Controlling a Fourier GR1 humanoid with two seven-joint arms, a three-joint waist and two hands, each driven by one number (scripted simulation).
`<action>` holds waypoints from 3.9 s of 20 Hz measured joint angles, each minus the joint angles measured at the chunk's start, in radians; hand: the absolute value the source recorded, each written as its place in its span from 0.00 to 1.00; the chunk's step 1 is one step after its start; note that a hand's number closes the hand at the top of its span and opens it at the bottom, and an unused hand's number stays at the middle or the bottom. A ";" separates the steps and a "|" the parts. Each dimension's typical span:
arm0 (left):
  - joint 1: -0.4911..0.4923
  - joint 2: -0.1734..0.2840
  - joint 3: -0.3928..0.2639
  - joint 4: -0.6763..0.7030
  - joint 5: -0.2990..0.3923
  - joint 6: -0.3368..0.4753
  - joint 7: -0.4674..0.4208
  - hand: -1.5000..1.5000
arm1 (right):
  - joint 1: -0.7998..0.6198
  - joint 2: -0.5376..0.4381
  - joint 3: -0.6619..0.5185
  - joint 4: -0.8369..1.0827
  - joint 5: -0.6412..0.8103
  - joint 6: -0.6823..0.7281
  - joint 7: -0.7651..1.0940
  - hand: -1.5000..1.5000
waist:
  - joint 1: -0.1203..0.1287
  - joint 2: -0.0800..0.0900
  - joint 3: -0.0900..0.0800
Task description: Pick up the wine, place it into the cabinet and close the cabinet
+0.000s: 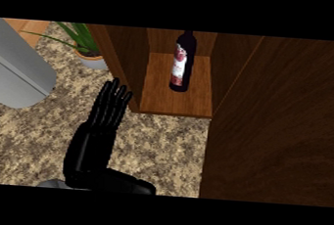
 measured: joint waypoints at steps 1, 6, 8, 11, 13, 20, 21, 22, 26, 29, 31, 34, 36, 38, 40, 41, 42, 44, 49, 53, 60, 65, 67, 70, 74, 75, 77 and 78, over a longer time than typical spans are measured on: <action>0.026 0.009 0.001 -0.020 -0.011 -0.003 -0.002 0.00 | 0.009 -0.007 0.006 -0.003 0.003 0.013 0.000 1.00 | -0.002 0.000 0.000; 0.125 0.064 0.030 -0.133 -0.033 0.024 -0.001 0.00 | 0.016 -0.088 0.051 -0.025 -0.009 0.116 0.032 1.00 | 0.001 0.000 0.000; 0.184 0.099 0.047 -0.180 -0.039 0.020 -0.013 0.00 | 0.031 -0.108 0.078 -0.035 -0.021 0.155 0.040 1.00 | 0.002 0.000 0.000; 0.280 0.149 0.071 -0.264 -0.050 0.026 -0.027 0.00 | 0.057 -0.125 0.119 -0.052 -0.047 0.196 0.059 1.00 | 0.004 0.000 0.000; 0.340 0.170 0.093 -0.301 -0.050 0.016 -0.050 0.00 | 0.087 -0.125 0.164 -0.060 -0.057 0.206 0.089 1.00 | 0.003 -0.001 -0.001; 0.557 0.271 0.251 -0.403 0.029 -0.101 -0.111 0.00 | 0.081 -0.062 0.362 -0.070 -0.059 0.156 0.184 1.00 | 0.007 -0.001 -0.002; 0.585 0.279 0.275 -0.409 0.042 -0.121 -0.119 0.00 | 0.081 -0.050 0.395 -0.070 -0.056 0.146 0.193 1.00 | 0.006 -0.001 -0.002; 0.605 0.288 0.306 -0.408 0.061 -0.146 -0.125 0.00 | 0.063 -0.038 0.419 -0.072 -0.053 0.127 0.217 1.00 | 0.006 -0.001 -0.002; 0.708 0.335 0.426 -0.422 0.122 -0.250 -0.149 0.00 | 0.026 0.018 0.553 -0.087 0.052 0.059 0.264 1.00 | 0.007 -0.003 -0.002; 0.761 0.357 0.506 -0.425 0.161 -0.312 -0.149 0.00 | -0.059 0.034 0.627 -0.091 0.141 -0.020 0.310 1.00 | 0.010 -0.003 -0.002; 0.785 0.374 0.561 -0.431 0.191 -0.345 -0.139 0.00 | -0.121 0.042 0.691 -0.057 0.205 -0.086 0.309 1.00 | 0.012 -0.004 -0.002; 0.830 0.387 0.632 -0.410 0.222 -0.428 -0.146 0.00 | -0.234 0.050 0.755 0.009 0.278 -0.180 0.308 1.00 | 0.017 -0.003 -0.003; 0.856 0.390 0.671 -0.416 0.234 -0.460 -0.141 0.00 | -0.306 0.046 0.793 0.061 0.309 -0.252 0.301 1.00 | 0.019 -0.003 -0.002; 0.883 0.391 0.703 -0.406 0.245 -0.509 -0.143 0.00 | -0.397 0.050 0.797 0.126 0.314 -0.323 0.305 1.00 | 0.023 -0.002 -0.002; 0.902 0.393 0.739 -0.411 0.264 -0.543 -0.131 0.00 | -0.488 0.053 0.777 0.191 0.295 -0.378 0.313 1.00 | 0.025 0.000 -0.002; 0.915 0.396 0.759 -0.414 0.275 -0.563 -0.124 0.00 | -0.533 0.054 0.774 0.226 0.290 -0.411 0.313 1.00 | 0.027 0.000 -0.002; 0.917 0.395 0.772 -0.414 0.282 -0.569 -0.115 0.00 | -0.583 0.055 0.775 0.252 0.284 -0.446 0.327 1.00 | 0.026 0.000 -0.002; 0.921 0.390 0.795 -0.408 0.287 -0.589 -0.105 0.00 | -0.669 0.056 0.734 0.321 0.259 -0.473 0.327 1.00 | 0.025 0.001 -0.002; 0.919 0.381 0.849 -0.393 0.315 -0.640 -0.069 0.00 | -0.839 0.058 0.639 0.536 0.200 -0.515 0.256 1.00 | 0.026 0.005 -0.002; 0.919 0.365 0.875 -0.405 0.318 -0.655 -0.030 0.00 | -0.920 0.057 0.548 0.676 0.176 -0.477 0.195 1.00 | 0.019 0.005 -0.001; 0.859 0.338 0.842 -0.414 0.295 -0.636 0.055 0.00 | -1.016 0.046 0.411 0.890 0.162 -0.390 0.071 1.00 | 0.009 0.006 -0.005; 0.809 0.316 0.791 -0.421 0.257 -0.609 0.101 0.00 | -1.032 0.049 0.371 0.971 0.132 -0.320 -0.020 1.00 | 0.010 -0.009 -0.009; 0.779 0.299 0.755 -0.415 0.231 -0.588 0.107 0.00 | -1.032 0.045 0.371 0.990 0.133 -0.298 -0.062 1.00 | 0.009 -0.014 -0.012; 0.734 0.285 0.721 -0.406 0.210 -0.555 0.127 0.00 | -1.041 0.047 0.369 1.019 0.143 -0.288 -0.099 1.00 | 0.007 -0.017 -0.013; 0.684 0.269 0.693 -0.389 0.183 -0.525 0.134 0.00 | -1.045 0.034 0.366 1.043 0.141 -0.259 -0.155 1.00 | 0.011 -0.020 -0.019; 0.673 0.263 0.685 -0.387 0.179 -0.513 0.138 0.00 | -1.046 0.031 0.365 1.046 0.136 -0.249 -0.164 1.00 | 0.011 -0.020 -0.021; 0.659 0.253 0.668 -0.377 0.165 -0.506 0.138 0.00 | -1.050 0.026 0.363 1.058 0.133 -0.238 -0.179 1.00 | 0.014 -0.021 -0.022; 0.643 0.244 0.658 -0.367 0.158 -0.497 0.137 0.00 | -1.053 0.026 0.362 1.062 0.129 -0.230 -0.190 1.00 | 0.012 -0.020 -0.023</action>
